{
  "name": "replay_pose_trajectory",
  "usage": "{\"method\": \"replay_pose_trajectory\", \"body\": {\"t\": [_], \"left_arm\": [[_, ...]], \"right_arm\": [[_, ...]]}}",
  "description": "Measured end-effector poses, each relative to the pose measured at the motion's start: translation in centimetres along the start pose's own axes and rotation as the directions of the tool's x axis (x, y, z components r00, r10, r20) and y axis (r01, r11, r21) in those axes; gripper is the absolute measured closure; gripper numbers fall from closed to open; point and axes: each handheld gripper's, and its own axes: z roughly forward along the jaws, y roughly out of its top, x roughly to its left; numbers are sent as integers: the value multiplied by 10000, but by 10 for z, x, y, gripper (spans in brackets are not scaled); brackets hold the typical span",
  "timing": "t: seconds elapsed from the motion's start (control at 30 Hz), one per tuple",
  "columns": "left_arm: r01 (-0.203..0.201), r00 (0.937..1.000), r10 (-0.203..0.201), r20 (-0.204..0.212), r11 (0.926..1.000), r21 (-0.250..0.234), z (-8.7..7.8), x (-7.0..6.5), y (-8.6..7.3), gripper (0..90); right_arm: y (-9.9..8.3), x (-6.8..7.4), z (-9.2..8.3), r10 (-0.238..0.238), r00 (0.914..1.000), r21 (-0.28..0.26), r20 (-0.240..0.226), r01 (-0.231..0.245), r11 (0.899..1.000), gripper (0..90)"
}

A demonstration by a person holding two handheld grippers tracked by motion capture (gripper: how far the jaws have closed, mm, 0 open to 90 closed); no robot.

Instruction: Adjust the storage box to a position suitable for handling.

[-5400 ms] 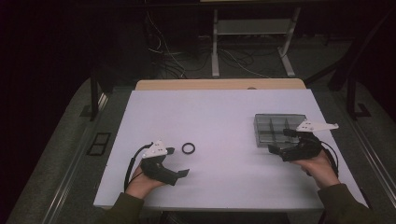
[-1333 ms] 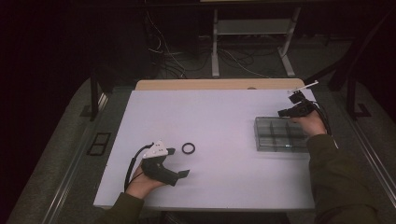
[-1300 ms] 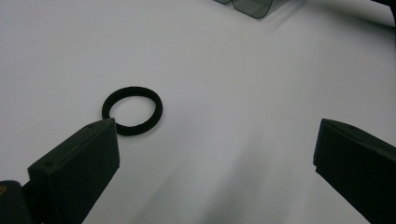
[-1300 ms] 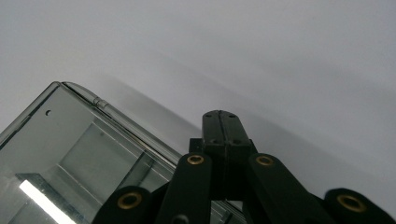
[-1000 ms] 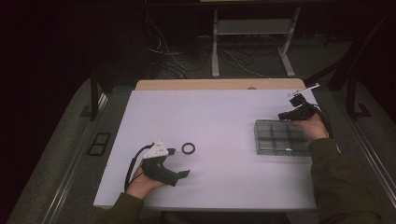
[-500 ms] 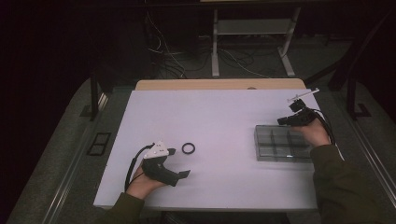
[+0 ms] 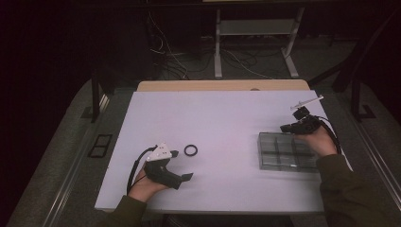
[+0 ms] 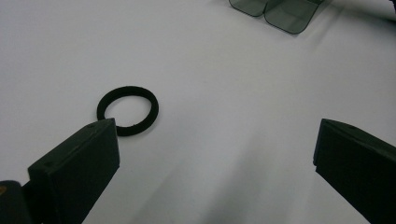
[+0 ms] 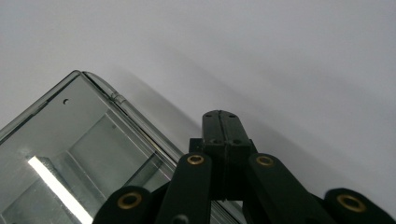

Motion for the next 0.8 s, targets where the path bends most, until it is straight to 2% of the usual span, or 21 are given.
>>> {"method": "replay_pose_trajectory", "body": {"t": [0.6, 0.7, 0.73, 0.8], "left_arm": [[-26, 10000, 26, 11, 10000, 21, 0, -1, 0, 0], [-26, 10000, 26, 15, 10000, 19, -1, -1, 0, 0], [-30, 10000, 30, 6, 10000, 19, -1, -1, 0, 0], [-30, 10000, 30, 7, 10000, -1, -1, -1, 0, 0]], "right_arm": [[-10, 15, -5, -346, 9991, 88, -238, 348, 9994, 894], [-11, 19, -5, -465, 9988, 106, -139, 466, 9989, 894], [-10, 19, -5, -521, 9986, 94, -110, 522, 9986, 893], [-12, 20, -8, -421, 9989, -261, -228, 415, 9988, 892]]}}
